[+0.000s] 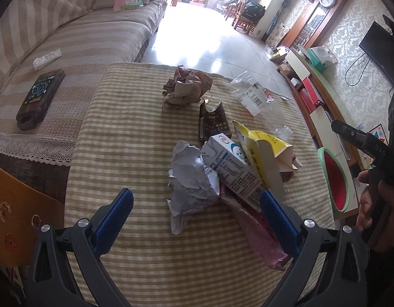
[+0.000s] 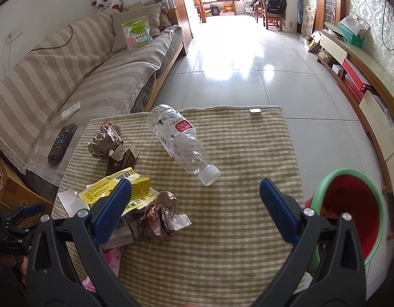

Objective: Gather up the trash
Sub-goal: 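Grasp the clear water bottle with the right tool while the left tool grasps the crumpled silver foil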

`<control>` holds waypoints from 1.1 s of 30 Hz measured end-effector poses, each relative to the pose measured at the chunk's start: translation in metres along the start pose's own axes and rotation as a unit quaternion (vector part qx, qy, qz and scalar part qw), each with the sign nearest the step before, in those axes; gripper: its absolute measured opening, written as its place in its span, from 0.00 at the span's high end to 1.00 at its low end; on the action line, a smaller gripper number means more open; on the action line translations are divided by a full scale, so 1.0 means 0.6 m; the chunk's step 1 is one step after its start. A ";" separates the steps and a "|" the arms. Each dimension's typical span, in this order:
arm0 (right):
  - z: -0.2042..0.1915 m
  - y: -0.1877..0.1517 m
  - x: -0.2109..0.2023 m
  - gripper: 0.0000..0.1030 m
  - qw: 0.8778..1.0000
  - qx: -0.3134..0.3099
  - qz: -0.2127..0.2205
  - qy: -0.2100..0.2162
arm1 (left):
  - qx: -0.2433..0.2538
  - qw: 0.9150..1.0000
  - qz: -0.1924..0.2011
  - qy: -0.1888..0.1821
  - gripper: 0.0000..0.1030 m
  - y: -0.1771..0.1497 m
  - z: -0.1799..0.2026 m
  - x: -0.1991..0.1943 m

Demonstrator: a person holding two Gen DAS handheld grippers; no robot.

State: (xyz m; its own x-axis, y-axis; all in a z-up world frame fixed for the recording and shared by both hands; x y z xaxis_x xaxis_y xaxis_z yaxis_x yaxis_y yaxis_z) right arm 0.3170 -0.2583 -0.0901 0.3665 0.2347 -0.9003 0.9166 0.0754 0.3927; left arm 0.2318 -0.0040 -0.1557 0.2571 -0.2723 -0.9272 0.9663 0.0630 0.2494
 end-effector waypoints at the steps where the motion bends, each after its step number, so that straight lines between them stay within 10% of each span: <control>1: -0.005 0.005 0.009 0.04 1.000 -0.004 -0.003 0.000 | -0.002 1.000 -0.005 -0.002 0.08 0.001 -0.003 0.007; 22: -0.041 0.100 0.205 0.05 0.994 -0.084 -0.059 -0.035 | -0.016 0.999 -0.024 -0.042 0.33 0.020 -0.020 0.116; 33: -0.054 0.083 0.241 0.53 0.989 -0.114 -0.088 -0.044 | -0.015 0.997 -0.028 -0.068 0.49 0.028 -0.005 0.129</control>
State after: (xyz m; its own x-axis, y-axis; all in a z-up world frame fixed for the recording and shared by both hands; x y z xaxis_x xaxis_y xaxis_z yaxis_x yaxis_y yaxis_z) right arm 0.4103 -0.1895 -0.1946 0.2260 0.1132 -0.9675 0.9111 0.3270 0.2511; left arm 0.2676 -0.0214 -0.2239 0.2013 -0.4040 -0.8924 0.9795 0.0727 0.1880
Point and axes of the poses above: each gripper's, at about its wrist camera, not at the fingertips, and x roughly the way its jaws point, z to its right, y to its top, the point moved 10 cm from there along x, roughly the way its jaws point, and after that the axes turned 14 degrees about -z, right-handed, at the moved point
